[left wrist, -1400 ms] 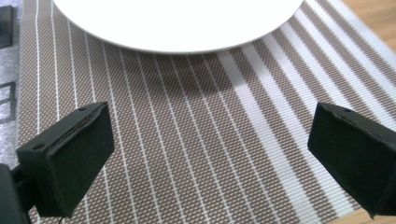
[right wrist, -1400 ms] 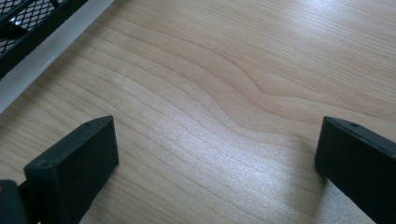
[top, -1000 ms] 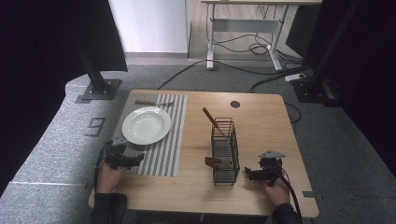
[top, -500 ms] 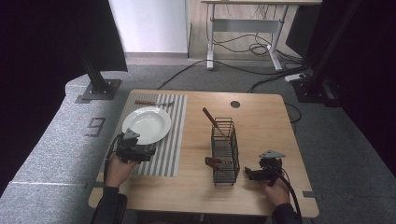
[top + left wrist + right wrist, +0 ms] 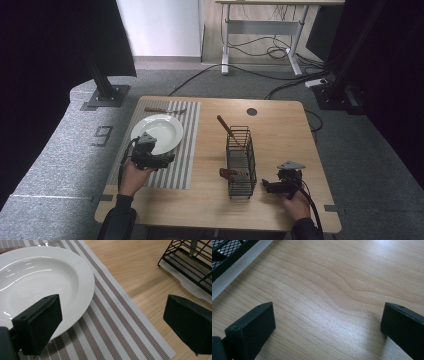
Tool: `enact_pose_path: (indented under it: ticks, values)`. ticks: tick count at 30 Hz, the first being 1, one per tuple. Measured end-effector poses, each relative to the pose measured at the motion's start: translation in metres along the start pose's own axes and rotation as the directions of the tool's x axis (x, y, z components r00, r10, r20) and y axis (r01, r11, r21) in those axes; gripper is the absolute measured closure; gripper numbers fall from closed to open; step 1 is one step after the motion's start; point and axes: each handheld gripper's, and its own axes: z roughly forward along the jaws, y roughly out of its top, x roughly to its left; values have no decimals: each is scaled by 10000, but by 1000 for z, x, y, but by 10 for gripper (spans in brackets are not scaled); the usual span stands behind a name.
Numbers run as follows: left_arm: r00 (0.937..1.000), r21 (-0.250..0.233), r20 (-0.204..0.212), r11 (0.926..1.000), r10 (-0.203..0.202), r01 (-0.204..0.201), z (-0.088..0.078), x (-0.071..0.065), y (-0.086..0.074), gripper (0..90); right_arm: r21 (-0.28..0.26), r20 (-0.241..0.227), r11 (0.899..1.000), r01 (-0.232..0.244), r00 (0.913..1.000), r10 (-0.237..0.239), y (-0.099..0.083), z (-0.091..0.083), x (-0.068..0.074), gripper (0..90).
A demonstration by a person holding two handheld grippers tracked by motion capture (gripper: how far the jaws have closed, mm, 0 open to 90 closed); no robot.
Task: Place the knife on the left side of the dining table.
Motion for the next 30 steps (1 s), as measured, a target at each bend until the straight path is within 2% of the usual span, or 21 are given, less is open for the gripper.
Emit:
enact_pose_path:
  ticks: [14, 24, 30]
  values:
    - [9987, 141, 338, 9992, 380, -385, 11, -14, 20, 30, 0, -2, 10000, 1, 10000, -1, 0, 0, 0, 0]
    - [9953, 216, 687, 9973, 684, -701, 22, -32, 40, 30, 1, -2, 10000, 0, 10000, 0, 0, 0, 0, 0]
    - [9932, 182, 696, 9954, 929, -943, 26, -45, 57, 30, 2, 3, 10000, 6, 10000, -6, 0, 0, 0, 0]
